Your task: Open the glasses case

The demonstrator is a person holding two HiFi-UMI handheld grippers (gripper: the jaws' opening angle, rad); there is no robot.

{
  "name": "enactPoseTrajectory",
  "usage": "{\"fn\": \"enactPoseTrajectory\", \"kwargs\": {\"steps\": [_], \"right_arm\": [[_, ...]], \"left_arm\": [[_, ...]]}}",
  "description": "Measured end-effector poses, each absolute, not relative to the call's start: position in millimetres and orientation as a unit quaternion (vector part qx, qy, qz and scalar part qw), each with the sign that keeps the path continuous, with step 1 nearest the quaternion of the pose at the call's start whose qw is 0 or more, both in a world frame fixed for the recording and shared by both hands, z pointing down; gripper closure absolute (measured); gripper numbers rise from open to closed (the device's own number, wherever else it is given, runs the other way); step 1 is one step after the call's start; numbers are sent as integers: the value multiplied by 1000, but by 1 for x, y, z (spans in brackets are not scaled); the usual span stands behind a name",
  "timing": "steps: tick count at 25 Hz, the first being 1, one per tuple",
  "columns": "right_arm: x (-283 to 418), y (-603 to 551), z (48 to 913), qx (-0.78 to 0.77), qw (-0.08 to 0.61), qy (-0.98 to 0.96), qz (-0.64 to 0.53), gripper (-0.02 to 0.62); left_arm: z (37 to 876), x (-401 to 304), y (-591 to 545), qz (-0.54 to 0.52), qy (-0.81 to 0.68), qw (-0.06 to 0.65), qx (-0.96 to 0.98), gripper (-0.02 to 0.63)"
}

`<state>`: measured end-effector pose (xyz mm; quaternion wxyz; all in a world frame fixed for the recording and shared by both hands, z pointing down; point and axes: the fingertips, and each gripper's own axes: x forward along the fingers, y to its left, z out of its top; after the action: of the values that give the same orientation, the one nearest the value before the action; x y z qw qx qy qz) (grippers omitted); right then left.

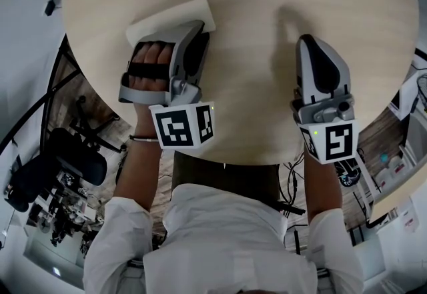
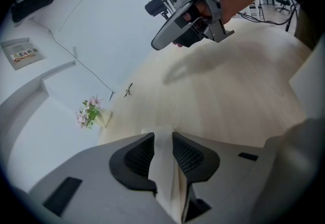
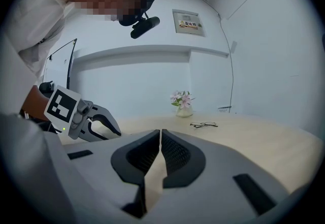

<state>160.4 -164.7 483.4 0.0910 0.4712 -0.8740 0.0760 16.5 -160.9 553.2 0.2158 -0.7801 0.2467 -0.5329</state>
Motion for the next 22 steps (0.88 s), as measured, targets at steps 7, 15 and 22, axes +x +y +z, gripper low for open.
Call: {"fn": "enactPoseTrajectory", "kwargs": {"steps": [7,15,22], "right_arm": [[152,-157,484,463,90,-878,82,566],[147,-156,484,462,89,-878,83,568],[155,-160,476,476,85,-872,78,568]], "left_arm": [[551,18,-157,-531,242,205,-786,509],[535,17,-163,-521,247,209,-790,553],[511,15,-180,-505,254,211,-798,583]]}}
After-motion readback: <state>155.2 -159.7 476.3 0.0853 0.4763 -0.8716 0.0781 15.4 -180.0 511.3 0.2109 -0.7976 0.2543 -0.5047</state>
